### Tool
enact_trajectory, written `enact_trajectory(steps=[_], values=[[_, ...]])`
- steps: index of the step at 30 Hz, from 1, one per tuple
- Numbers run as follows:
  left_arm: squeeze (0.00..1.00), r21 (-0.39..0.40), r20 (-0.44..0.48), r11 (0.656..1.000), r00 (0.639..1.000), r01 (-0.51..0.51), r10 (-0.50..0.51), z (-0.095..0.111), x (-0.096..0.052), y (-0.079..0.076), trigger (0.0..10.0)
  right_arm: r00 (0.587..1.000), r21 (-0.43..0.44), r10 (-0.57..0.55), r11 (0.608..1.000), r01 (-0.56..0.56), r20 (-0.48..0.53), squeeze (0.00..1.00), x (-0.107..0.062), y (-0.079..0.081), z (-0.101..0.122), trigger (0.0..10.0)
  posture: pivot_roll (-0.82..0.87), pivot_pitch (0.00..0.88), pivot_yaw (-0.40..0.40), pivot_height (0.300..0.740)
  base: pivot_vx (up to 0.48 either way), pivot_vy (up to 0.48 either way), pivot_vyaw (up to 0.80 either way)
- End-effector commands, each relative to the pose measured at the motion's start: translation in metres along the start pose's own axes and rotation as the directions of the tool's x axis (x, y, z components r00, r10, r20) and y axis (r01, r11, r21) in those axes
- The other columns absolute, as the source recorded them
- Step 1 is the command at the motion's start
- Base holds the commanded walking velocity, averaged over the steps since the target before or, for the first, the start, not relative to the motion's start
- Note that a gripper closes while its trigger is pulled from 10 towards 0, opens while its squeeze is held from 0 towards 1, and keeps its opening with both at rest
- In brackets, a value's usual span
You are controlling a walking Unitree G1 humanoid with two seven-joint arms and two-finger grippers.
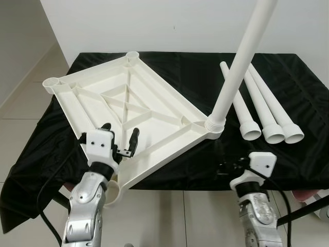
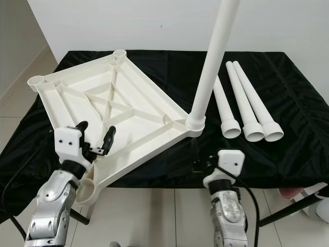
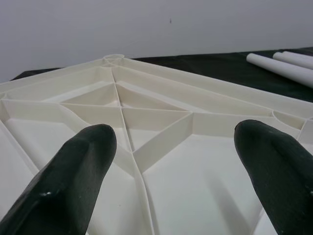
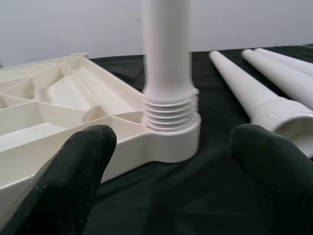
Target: Building children table
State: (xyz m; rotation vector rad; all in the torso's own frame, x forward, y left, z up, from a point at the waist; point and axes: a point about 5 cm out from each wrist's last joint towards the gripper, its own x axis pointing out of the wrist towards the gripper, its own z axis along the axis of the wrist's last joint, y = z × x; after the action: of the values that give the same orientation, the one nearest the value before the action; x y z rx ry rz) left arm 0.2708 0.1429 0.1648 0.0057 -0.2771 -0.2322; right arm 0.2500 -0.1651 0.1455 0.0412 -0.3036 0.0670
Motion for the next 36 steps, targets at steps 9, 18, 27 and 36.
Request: enact_trajectory(steps=[9, 18, 27, 36], values=[[0.0, -0.041, 0.004, 0.998, 0.999, -0.052, 0.052, -0.003, -0.009, -0.003, 10.0, 0.999, -0.033, 0.043, 0.999, -0.043, 0.008, 0.0, 0.006, 0.006, -0.001, 10.0, -0.09, 0.083, 0.047, 0.74, 0.0, 0.0, 0.0], [0.0, -0.034, 0.005, 0.998, 0.999, -0.049, 0.05, -0.006, -0.015, -0.004, 10.0, 0.999, -0.055, 0.054, 0.997, -0.054, -0.004, 0.0, 0.0, 0.008, -0.005, 10.0, -0.09, 0.094, 0.039, 0.74, 0.0, 0.0, 0.0], [0.0, -0.011, 0.008, 0.999, 0.999, -0.031, 0.031, -0.004, -0.016, -0.005, 10.0, 0.998, -0.062, 0.056, 0.997, -0.056, 0.001, 0.0, -0.002, 0.005, -0.002, 10.0, -0.09, 0.094, 0.038, 0.74, 0.0, 0.0, 0.0], [0.0, -0.009, -0.001, 0.999, 0.999, -0.037, 0.037, -0.007, -0.034, -0.002, 10.0, 0.999, -0.104, 0.042, 0.994, -0.045, -0.03, 0.0, -0.018, -0.008, -0.003, 10.0, -0.09, 0.086, 0.033, 0.74, 0.0, 0.0, 0.0]])
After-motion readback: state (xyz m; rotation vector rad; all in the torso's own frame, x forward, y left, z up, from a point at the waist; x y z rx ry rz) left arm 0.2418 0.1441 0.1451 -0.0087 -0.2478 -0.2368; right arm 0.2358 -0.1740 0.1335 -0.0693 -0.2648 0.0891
